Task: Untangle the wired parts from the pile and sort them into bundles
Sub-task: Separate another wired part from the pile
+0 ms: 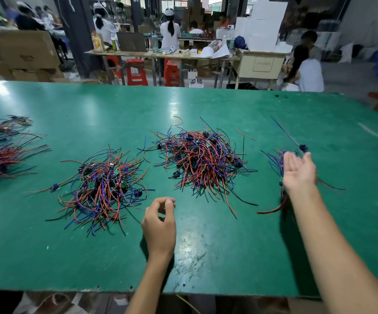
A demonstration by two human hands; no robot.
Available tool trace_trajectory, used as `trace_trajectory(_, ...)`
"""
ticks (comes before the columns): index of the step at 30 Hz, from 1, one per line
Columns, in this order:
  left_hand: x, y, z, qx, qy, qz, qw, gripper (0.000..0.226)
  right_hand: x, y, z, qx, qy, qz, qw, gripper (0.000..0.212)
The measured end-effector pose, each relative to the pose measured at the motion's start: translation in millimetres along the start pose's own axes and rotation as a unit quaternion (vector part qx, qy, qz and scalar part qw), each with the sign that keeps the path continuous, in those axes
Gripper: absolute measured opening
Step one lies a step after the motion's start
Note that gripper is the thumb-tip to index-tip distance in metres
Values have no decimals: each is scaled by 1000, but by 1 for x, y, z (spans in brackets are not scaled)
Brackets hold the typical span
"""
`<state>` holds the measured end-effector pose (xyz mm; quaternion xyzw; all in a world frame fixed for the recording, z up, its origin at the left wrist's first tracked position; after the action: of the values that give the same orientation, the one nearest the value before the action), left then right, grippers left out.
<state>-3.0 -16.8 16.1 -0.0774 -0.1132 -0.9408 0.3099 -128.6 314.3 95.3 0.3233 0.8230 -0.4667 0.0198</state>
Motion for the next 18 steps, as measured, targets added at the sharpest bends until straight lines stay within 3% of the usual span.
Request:
trace_trajectory(3, 2, 1, -1, 4, 7, 0, 1000, 20, -1, 17, 31, -148, -45, -30, 988, 34)
trace_trajectory(5, 4, -1, 0, 4, 10, -3, 1000, 20, -3, 20, 52, -363, 1, -73, 929, 27)
trace_trajectory(7, 4, -3, 0, 3, 17, -9, 1000, 19, 0, 13, 65, -604, 128, -133, 776, 34)
trace_trajectory(9, 4, -2, 0, 0, 25, -16, 1000, 19, 1, 4, 83, -733, 179, -214, 620, 44)
trace_trajectory(10, 5, -2, -1, 0, 28, -20, 999, 20, 3, 3, 91, -767, 176, -238, 569, 43)
trace_trajectory(11, 5, -2, -2, 1, 29, -23, 999, 20, 4, 4, 97, -785, 171, -244, 543, 39)
trace_trajectory(12, 6, -2, -3, 5, 28, -27, 999, 20, 5, 6, 101, -791, 175, -237, 536, 35)
trace_trajectory(15, 4, -2, -1, 16, 22, -33, 999, 20, 2, 10, 105, -768, 220, -206, 565, 21)
trace_trajectory(18, 3, -3, 0, 20, 10, -42, 999, 20, -3, 17, 105, -762, 214, -188, 581, 28)
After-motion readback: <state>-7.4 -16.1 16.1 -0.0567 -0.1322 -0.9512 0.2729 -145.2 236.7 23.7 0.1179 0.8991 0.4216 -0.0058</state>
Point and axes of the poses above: each hand's wrist, its own x-axis towards the middle knuckle, its own y-axis out of the back of the hand, z = x × y, the point moved 4 cm from there along x, towards the middle knuckle, and after that the axes turned 1 degree about -y, right-handed, at the moved point
